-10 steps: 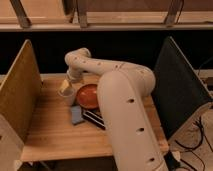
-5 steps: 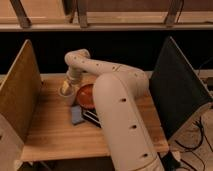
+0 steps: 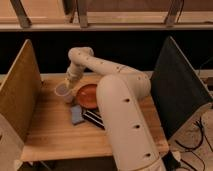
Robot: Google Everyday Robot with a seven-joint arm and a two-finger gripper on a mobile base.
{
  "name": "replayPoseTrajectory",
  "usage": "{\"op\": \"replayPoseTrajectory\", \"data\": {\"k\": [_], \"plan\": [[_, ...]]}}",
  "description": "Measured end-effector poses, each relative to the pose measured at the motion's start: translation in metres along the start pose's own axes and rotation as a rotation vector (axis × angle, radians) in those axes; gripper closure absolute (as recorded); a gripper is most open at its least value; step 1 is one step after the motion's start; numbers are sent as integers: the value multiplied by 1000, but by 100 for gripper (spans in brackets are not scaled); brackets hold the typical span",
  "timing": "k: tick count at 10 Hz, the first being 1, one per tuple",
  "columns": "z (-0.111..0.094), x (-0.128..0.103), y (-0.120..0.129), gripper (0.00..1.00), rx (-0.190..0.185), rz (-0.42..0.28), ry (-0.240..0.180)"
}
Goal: Pick up the ceramic cup
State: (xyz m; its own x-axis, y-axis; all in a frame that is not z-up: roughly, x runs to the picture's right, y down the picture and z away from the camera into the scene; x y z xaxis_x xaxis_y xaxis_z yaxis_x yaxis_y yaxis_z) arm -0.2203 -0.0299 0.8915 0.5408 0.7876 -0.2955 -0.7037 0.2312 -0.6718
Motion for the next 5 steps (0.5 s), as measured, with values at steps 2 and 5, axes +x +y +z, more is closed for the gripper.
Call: {"op": "replayPoseTrajectory", "data": {"k": [2,5], "plan": [[-39,-17,0,100,-26,4,-99],[-106,-20,-29,100,-7,52,-250]]}}
